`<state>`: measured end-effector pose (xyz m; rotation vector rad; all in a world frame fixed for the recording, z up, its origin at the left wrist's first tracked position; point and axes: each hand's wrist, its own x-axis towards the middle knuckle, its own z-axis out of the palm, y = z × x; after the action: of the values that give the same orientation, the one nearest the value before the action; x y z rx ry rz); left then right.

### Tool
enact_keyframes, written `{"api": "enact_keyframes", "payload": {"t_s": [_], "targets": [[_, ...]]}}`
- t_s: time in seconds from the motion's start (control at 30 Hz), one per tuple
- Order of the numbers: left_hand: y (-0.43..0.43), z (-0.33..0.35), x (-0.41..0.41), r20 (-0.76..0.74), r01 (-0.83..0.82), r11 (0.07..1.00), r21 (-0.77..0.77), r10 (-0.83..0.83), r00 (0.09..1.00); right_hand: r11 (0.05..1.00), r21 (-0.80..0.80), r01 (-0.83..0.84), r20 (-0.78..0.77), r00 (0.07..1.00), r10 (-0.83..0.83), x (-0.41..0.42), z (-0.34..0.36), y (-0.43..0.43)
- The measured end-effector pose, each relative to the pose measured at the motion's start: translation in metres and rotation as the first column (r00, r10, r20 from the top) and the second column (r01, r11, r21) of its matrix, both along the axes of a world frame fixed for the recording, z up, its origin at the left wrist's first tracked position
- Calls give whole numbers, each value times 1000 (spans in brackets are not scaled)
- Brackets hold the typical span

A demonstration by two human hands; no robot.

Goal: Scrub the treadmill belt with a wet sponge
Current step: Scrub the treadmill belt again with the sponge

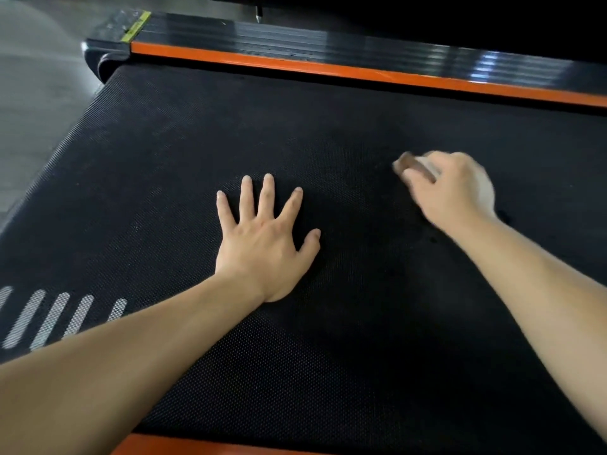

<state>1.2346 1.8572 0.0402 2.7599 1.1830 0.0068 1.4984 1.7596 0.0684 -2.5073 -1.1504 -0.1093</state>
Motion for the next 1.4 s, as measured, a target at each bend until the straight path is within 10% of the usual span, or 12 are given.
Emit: {"api": "enact_keyframes", "payload": {"t_s": [0.07, 0.23, 0.43, 0.6, 0.8, 0.97, 1.17, 1.3, 1.4], "targets": [[0, 0, 0, -7, -3, 1000, 6, 3, 1000, 996, 40, 82, -19, 996, -82, 1, -1, -1], [0, 2, 0, -17, -7, 1000, -1, 7, 1000, 953, 28, -303, -82, 949, 304, -59, -2, -49], [-2, 1, 1, -20, -14, 1000, 10, 15, 1000, 996, 59, 59, -3, 998, -59, -33, -2, -46], [-1, -1, 1, -8, -13, 1000, 18, 13, 1000, 910, 56, -411, -1, 911, 412, -106, -10, -84], [0, -1, 0, -6, -15, 1000, 10, 15, 1000, 992, 81, 93, -86, 993, -86, -40, -3, -85], [0, -2, 0, 2, -18, 1000, 12, 18, 1000, 909, 17, -416, -109, 903, 415, -118, -6, -127], [1, -2, 1, 5, -15, 1000, 11, 15, 1000, 997, 48, -64, -75, 995, 68, -69, -2, -126], [0, -3, 1, -8, -25, 999, 25, 26, 1000, 870, 51, -491, -178, 853, 491, -122, -3, -158], [0, -2, 1, -10, -31, 999, 29, 31, 999, 864, 29, -503, -170, 849, 500, -103, -1, -164]]}}
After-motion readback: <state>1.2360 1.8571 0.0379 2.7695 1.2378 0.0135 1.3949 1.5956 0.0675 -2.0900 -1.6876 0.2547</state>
